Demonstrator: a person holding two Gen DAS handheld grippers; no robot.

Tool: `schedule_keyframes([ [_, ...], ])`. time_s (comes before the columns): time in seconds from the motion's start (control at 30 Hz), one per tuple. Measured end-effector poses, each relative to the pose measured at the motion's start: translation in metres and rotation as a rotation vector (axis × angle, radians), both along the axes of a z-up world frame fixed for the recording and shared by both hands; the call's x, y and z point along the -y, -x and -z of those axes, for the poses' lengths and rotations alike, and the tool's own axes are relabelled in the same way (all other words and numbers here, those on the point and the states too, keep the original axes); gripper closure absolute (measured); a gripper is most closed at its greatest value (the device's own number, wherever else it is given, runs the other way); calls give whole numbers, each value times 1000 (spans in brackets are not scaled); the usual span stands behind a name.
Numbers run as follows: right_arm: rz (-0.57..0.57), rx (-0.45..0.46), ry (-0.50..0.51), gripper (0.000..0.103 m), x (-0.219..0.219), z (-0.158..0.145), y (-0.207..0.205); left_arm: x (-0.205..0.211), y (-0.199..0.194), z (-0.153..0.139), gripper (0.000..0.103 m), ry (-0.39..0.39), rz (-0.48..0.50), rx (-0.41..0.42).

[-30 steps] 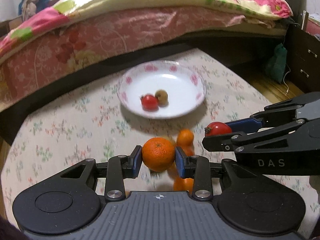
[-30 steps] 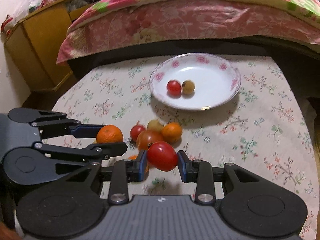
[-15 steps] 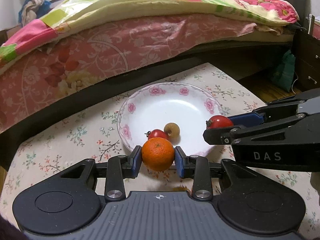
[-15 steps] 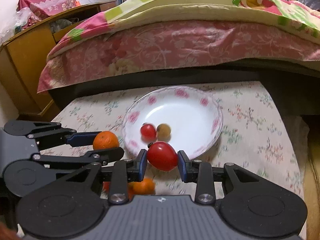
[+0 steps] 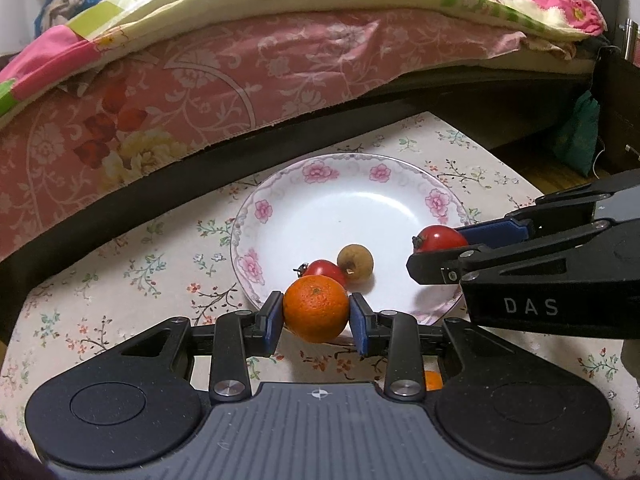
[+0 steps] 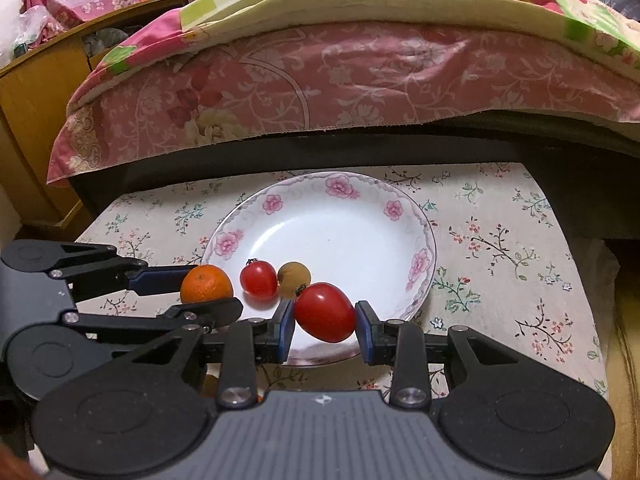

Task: Organize fruits
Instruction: 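Carry both fruits over the white plate and open both tools to release them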

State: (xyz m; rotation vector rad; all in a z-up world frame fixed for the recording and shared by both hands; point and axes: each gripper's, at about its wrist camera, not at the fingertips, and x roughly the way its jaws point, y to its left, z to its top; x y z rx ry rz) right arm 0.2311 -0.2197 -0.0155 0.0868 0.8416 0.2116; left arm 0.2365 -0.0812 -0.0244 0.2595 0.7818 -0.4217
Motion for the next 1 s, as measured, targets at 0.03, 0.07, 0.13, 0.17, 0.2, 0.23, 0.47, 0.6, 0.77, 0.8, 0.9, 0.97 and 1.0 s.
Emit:
schedule_keyframes([
  [0.03,1,0,-4,69,0,0,-1,0,0,0,60,-2,1,-1],
  [0.07,2,2,-5,69,0,1,-1,1,-1,0,59,0,4,-1],
  [0.13,4,6,-6,69,0,1,-1,3,0,0,57,-1,10,5],
  [0.17,5,9,-8,69,0,1,-2,4,1,-1,56,-2,15,11],
  [0.2,5,11,-12,69,0,0,-1,5,2,-1,56,-4,18,15],
  [0.23,5,13,-13,69,-1,0,-1,6,2,-1,56,-4,20,17],
  [0.47,19,39,6,68,1,-5,-1,-3,4,-7,55,-11,1,21],
  [0.6,33,46,2,68,5,-10,1,-12,7,-14,55,-9,-20,28],
  [0.77,31,49,7,68,2,-17,9,-23,18,-21,55,-19,-27,29],
  [0.8,30,49,8,68,1,-18,12,-26,21,-22,55,-22,-29,28],
  [0.9,17,41,15,68,-4,-20,22,-36,31,-25,54,-12,-41,15],
  [0.97,6,34,22,68,-7,-22,30,-43,39,-26,54,-8,-47,2],
  [1.0,3,30,24,68,-8,-23,34,-46,43,-26,54,-10,-48,-3],
])
